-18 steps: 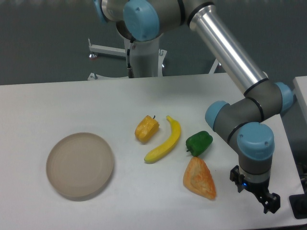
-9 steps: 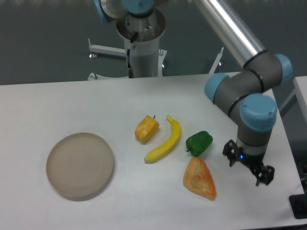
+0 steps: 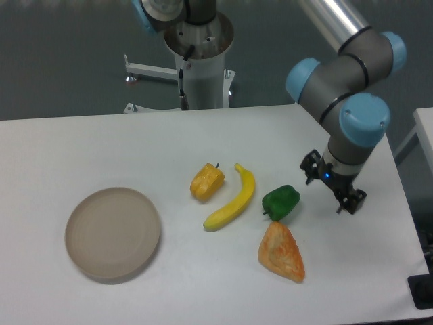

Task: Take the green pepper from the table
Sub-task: 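Move the open gripper over the green bell pepper and lower it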

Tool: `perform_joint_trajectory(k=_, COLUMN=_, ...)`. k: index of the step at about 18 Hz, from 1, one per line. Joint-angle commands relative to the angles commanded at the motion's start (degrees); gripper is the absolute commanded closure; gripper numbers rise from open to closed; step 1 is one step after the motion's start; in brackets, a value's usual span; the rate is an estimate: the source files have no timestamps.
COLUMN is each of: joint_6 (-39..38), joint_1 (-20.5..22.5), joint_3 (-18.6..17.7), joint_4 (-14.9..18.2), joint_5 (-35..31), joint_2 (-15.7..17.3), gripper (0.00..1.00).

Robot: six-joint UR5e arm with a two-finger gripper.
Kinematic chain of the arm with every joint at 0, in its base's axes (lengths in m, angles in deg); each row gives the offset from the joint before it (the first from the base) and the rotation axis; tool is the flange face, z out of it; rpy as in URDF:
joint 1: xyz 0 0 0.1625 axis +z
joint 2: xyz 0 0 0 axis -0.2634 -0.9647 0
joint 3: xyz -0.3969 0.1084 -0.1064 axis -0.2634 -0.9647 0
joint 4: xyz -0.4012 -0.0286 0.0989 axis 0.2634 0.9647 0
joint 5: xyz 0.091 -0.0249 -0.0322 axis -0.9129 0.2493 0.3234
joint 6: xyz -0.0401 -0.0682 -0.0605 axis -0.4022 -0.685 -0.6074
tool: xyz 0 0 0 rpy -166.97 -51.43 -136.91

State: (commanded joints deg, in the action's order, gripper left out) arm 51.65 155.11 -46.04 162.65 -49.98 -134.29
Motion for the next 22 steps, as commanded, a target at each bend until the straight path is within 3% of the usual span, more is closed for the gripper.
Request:
perform_joint_trajectory(k=8, joint_6=-5.2, joint_1=-0.6, joint_3=-1.2, joint_4=-0.1, joint_5=3.3, joint_2=-0.2, gripper=0.00)
perform_joint_trajectory(k=12, joint_6=-8.0, joint_1=-1.0, joint_3=-3.3, joint_4=-4.6, joint_5=4.8, joint_2=-0.4, gripper=0.00)
perform_joint_trajectory(k=22, joint_6=-8.4, joint_1=-2.4, joint_3=-5.7, joint_4=-5.4, joint_5=4.7, joint_2=-1.0, gripper=0.00)
